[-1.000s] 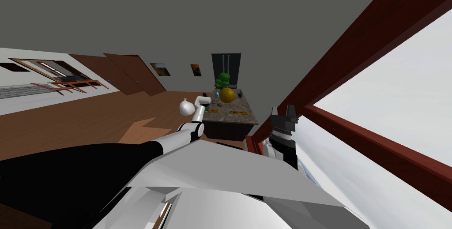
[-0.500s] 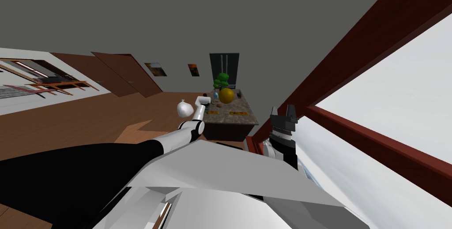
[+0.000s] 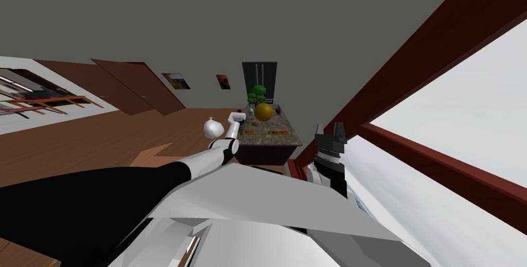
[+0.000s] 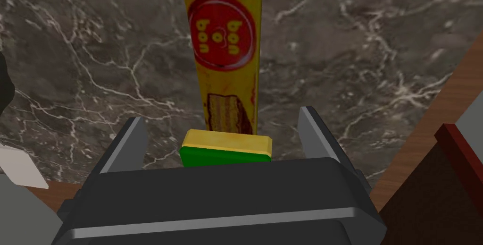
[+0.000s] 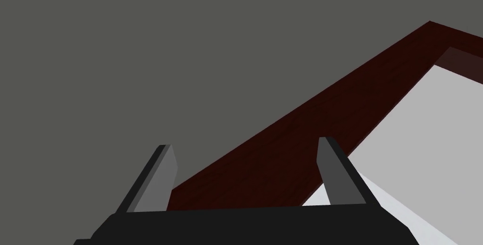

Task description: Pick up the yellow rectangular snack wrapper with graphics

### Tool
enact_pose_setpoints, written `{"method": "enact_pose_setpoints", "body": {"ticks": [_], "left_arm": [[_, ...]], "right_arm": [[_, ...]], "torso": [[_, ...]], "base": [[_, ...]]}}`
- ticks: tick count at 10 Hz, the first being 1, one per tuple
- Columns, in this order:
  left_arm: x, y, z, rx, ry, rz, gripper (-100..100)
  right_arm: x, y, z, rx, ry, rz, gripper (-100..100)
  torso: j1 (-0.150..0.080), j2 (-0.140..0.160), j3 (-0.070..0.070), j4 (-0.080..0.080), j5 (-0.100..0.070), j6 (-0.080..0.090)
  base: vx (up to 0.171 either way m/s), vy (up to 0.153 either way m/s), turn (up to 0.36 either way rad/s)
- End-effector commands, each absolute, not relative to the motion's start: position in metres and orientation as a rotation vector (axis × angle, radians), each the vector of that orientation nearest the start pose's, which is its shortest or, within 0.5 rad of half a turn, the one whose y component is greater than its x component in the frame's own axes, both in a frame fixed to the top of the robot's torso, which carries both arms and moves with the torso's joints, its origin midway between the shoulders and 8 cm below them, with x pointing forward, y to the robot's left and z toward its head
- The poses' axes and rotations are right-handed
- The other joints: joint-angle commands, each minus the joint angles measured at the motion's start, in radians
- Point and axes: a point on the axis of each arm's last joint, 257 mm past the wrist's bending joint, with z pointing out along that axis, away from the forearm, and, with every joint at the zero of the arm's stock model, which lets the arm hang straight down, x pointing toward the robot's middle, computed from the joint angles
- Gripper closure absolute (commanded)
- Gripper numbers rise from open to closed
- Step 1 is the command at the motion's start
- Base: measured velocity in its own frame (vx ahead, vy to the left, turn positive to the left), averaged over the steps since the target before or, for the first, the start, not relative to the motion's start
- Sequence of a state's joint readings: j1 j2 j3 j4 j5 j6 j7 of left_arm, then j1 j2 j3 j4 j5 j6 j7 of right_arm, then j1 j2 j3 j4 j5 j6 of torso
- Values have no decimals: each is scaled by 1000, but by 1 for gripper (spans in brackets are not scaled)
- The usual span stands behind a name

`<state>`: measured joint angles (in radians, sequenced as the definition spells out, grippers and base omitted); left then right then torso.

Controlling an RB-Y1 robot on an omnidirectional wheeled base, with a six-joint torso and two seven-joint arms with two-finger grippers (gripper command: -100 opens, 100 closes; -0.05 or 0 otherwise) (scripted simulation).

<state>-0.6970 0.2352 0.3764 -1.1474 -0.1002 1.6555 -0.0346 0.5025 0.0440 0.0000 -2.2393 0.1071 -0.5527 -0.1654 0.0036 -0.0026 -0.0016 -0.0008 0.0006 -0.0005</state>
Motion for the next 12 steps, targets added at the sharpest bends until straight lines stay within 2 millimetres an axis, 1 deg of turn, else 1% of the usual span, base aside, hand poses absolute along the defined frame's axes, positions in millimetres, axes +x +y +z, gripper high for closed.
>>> {"method": "enact_pose_setpoints", "body": {"ticks": [1,3,4,5,6,9,10,11,12], "left_arm": [[481,357,-320,-2302,1866,-8,-100],[472,352,-325,-2344,1886,27,-100],[475,354,-322,-2328,1879,13,-100],[474,354,-322,-2333,1881,18,0],[473,353,-331,-2330,1882,17,-100],[472,353,-345,-2326,1884,15,-100],[471,353,-342,-2328,1885,17,-100],[471,353,-343,-2327,1884,16,100],[471,353,-342,-2327,1884,16,100]], "right_arm": [[345,-270,15,676,594,1393,0],[345,-270,15,676,594,1392,0],[345,-270,15,676,594,1392,0],[345,-270,15,676,594,1393,0],[345,-270,15,676,594,1393,0],[345,-270,15,676,594,1393,0],[345,-270,15,676,594,1393,0],[345,-270,15,676,594,1393,0],[345,-270,15,676,594,1393,0]], "torso": [[0,0,0,0,0,0],[0,0,0,0,0,0],[-1,0,0,0,0,0],[-2,1,1,0,0,0],[-3,2,1,0,-1,0],[-3,1,1,0,-1,0],[-3,1,1,0,-1,0],[-3,1,1,0,-1,0],[-3,2,1,0,-1,0]], "base": [[40,63,-105],[29,45,-58],[9,17,-12],[0,0,0],[10,5,9],[14,5,9],[6,1,2],[0,0,0],[0,0,0]]}}
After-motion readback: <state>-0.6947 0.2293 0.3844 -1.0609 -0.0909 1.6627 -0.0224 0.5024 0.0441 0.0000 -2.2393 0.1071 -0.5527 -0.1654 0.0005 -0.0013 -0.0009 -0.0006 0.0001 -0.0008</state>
